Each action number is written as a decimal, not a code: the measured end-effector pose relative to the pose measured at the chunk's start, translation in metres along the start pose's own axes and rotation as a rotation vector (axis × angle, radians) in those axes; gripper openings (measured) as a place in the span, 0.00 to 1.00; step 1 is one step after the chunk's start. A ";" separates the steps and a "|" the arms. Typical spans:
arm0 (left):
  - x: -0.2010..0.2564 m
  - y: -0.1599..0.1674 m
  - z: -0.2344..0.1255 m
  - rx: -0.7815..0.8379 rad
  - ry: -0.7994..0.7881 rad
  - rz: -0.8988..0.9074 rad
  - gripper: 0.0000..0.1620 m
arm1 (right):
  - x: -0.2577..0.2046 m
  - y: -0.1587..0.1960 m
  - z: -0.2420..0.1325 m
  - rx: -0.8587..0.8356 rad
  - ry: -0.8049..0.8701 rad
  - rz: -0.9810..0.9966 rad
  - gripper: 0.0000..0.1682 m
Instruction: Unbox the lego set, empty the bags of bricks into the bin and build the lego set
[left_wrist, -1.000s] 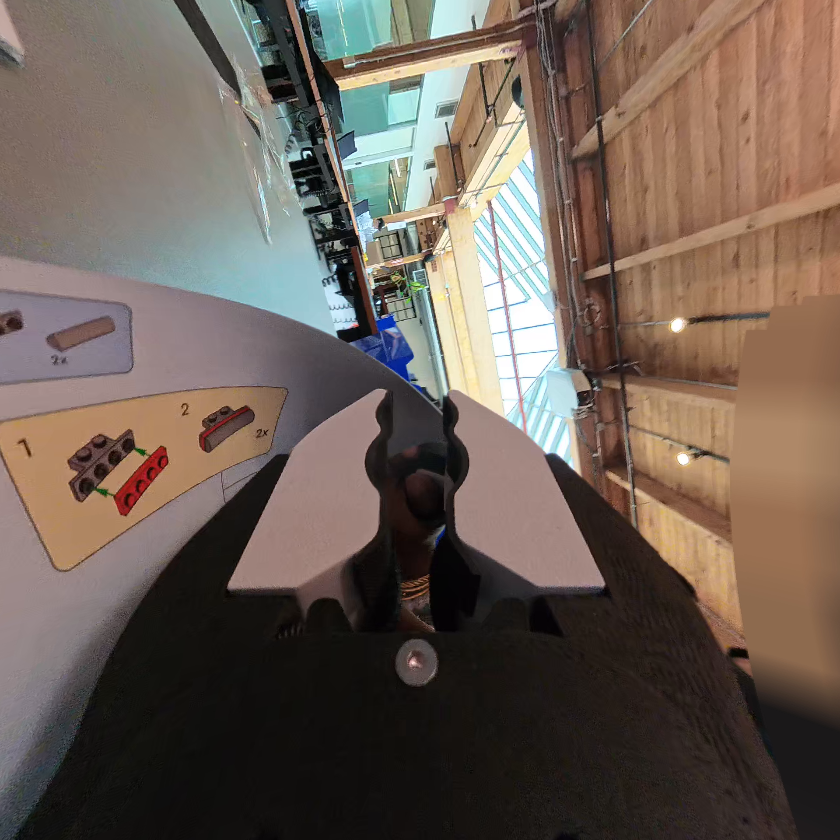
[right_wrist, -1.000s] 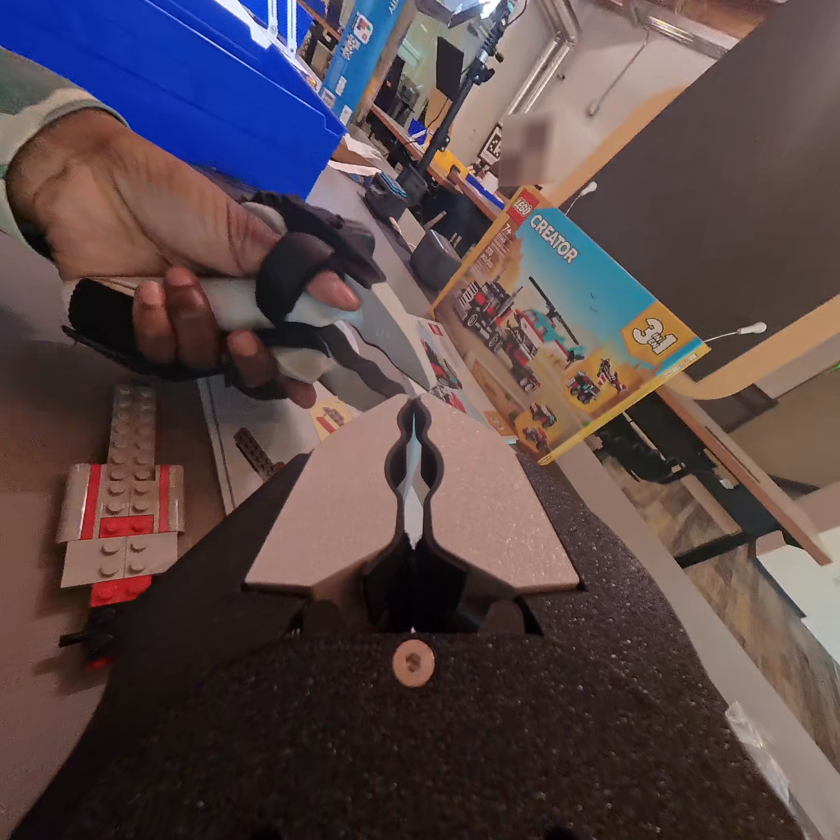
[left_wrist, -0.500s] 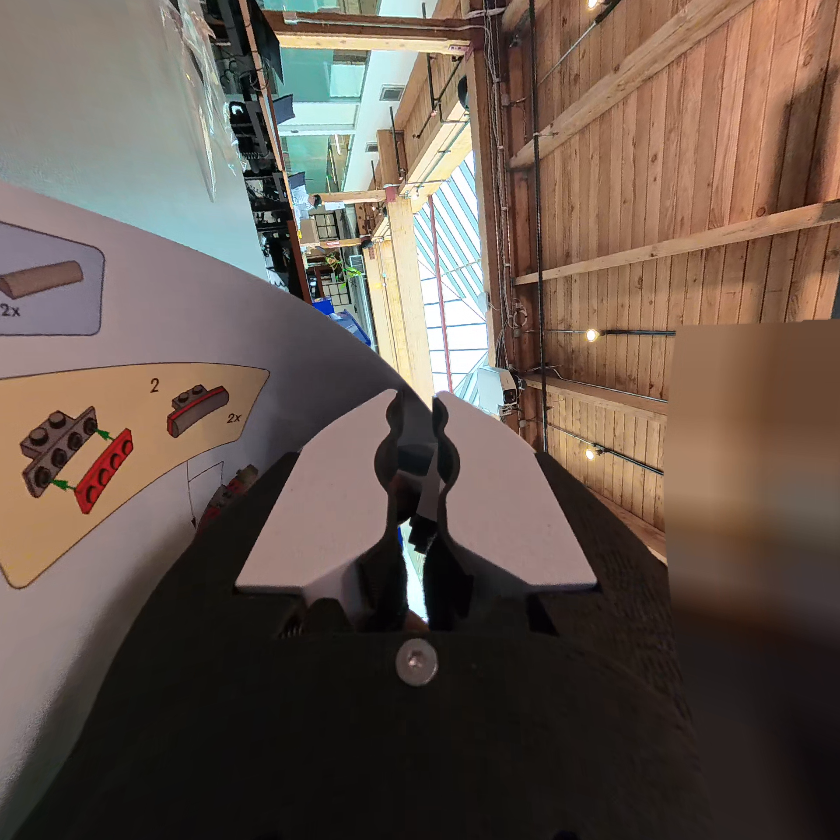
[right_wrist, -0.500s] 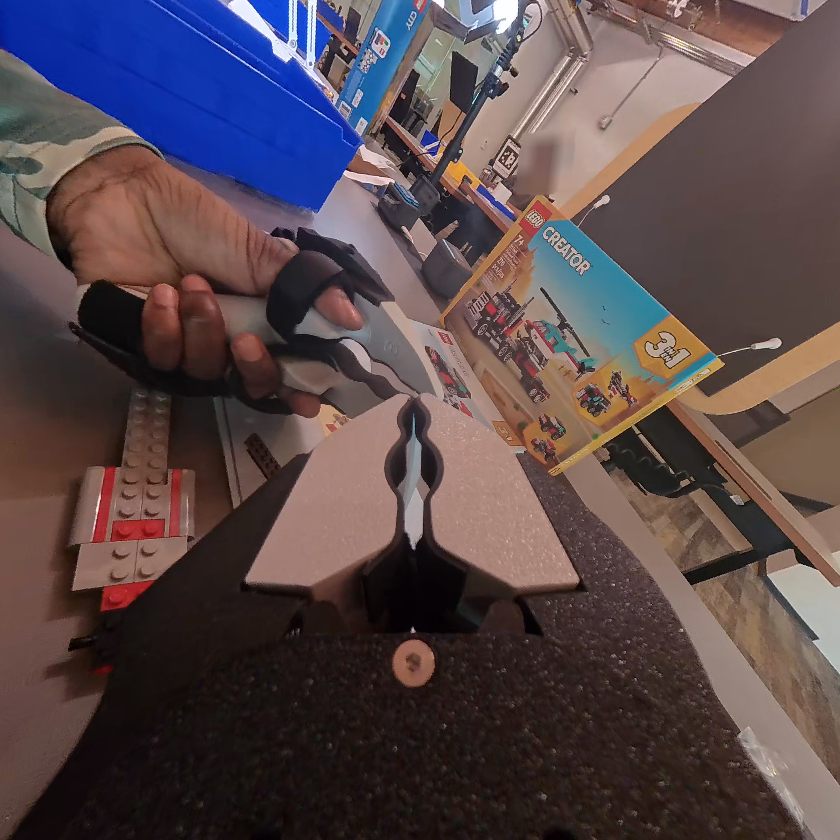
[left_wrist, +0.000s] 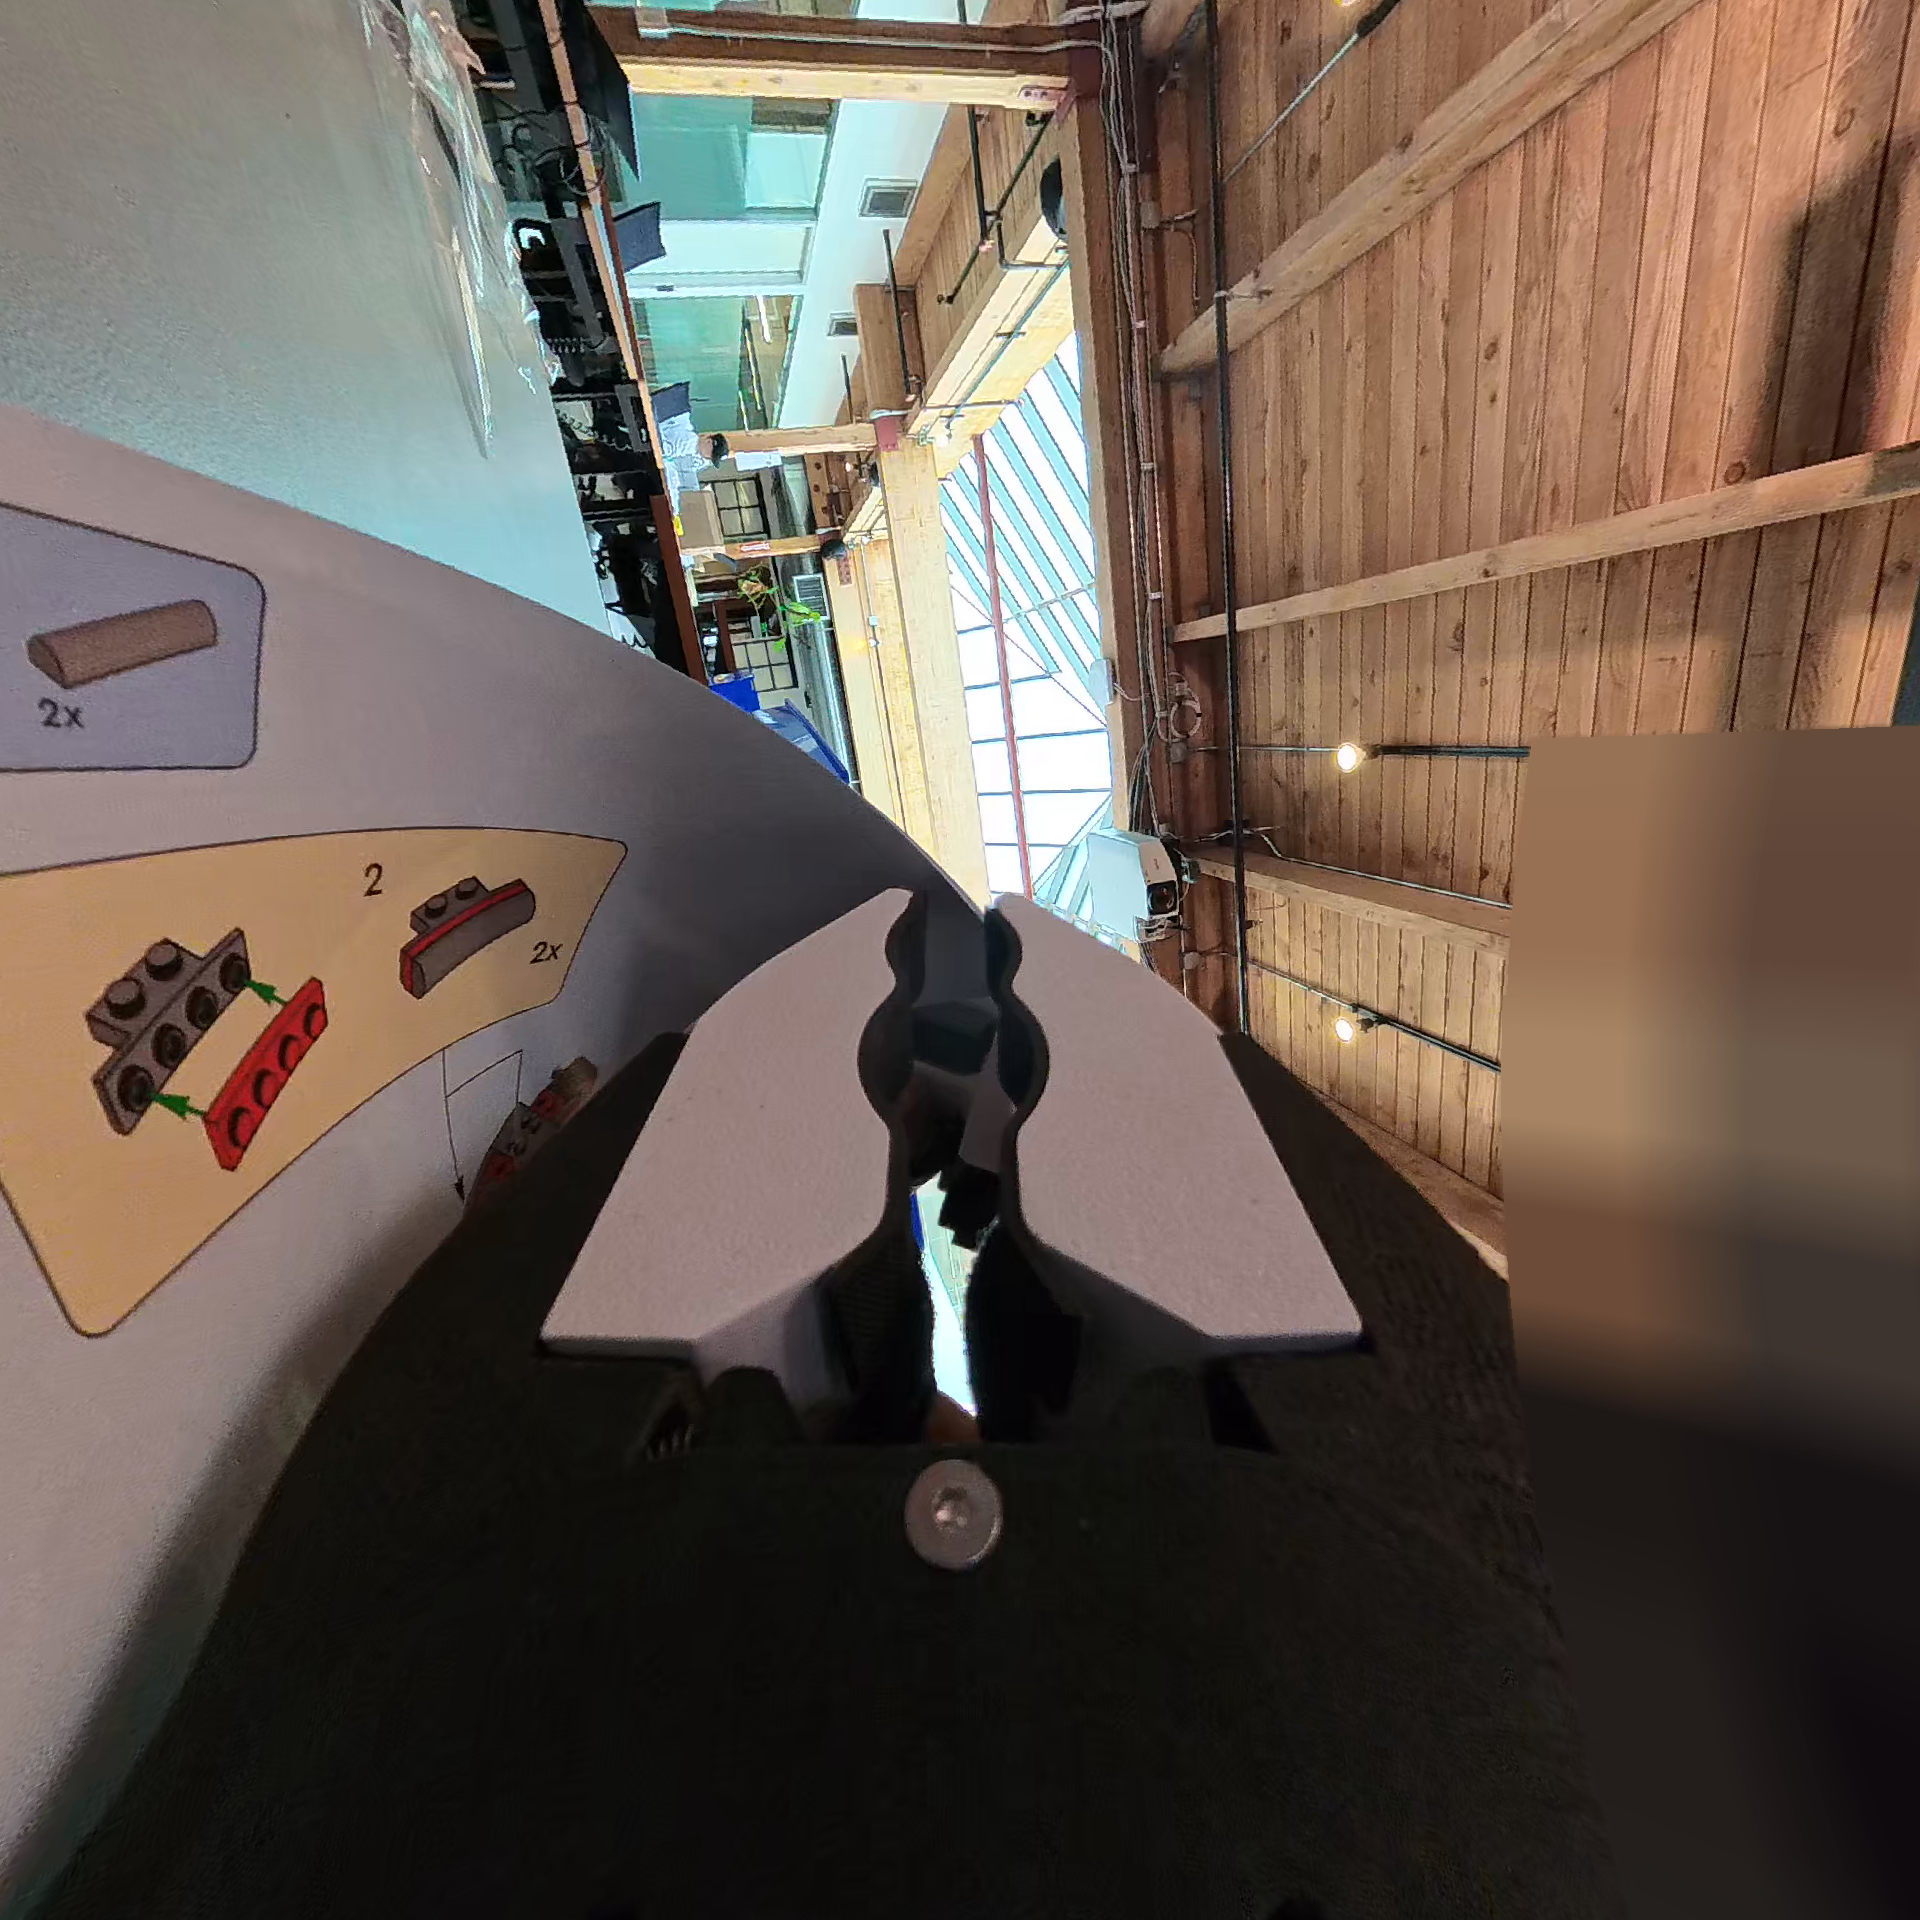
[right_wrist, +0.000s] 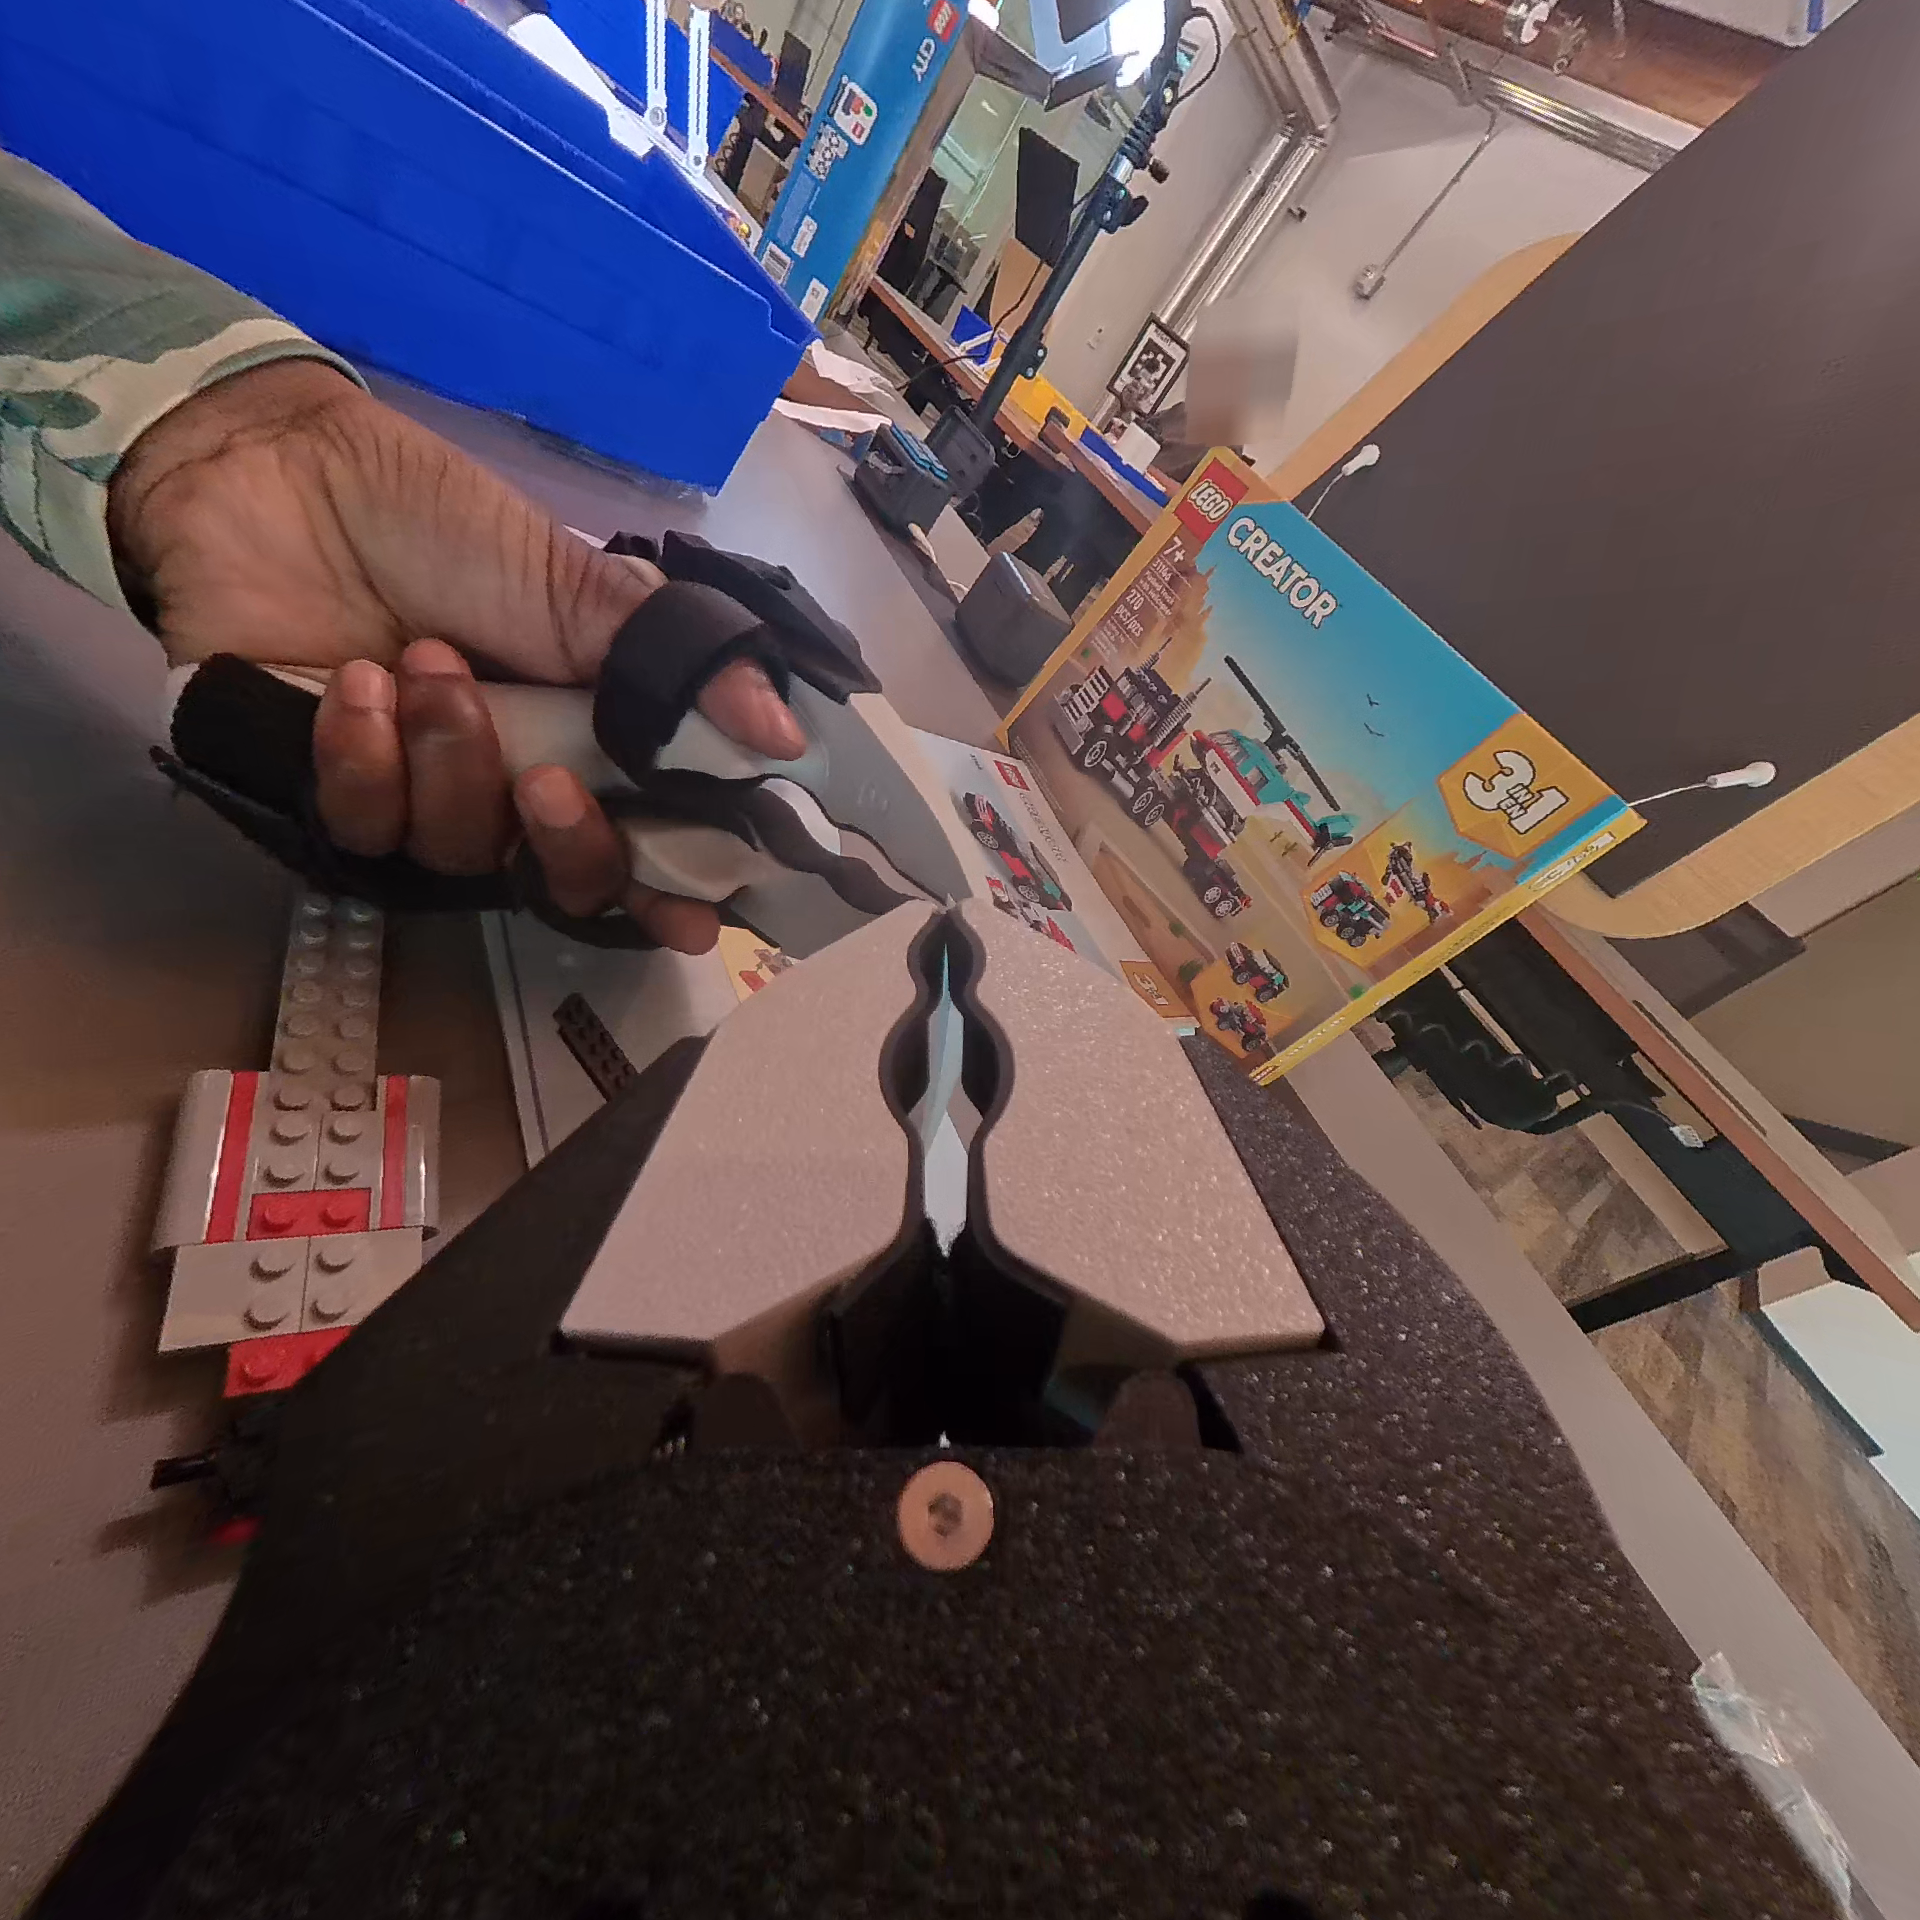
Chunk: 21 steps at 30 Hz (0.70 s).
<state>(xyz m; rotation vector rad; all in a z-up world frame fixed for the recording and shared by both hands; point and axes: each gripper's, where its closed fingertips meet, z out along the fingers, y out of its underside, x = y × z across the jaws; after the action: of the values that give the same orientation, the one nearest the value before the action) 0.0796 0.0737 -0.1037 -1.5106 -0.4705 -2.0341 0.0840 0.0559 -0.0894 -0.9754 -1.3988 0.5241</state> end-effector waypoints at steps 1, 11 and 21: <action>-0.001 0.000 0.000 0.000 -0.003 0.000 0.06 | 0.000 0.000 0.000 0.001 0.002 -0.001 0.00; 0.000 0.000 0.000 0.002 0.001 0.003 0.07 | -0.001 -0.001 0.000 0.000 -0.002 -0.006 0.00; -0.001 0.001 -0.001 -0.001 -0.003 0.007 0.07 | 0.000 0.000 0.000 -0.003 -0.002 -0.006 0.00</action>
<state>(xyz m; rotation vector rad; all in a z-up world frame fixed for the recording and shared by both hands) 0.0801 0.0729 -0.1052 -1.5141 -0.4648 -2.0268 0.0840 0.0553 -0.0892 -0.9725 -1.4041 0.5188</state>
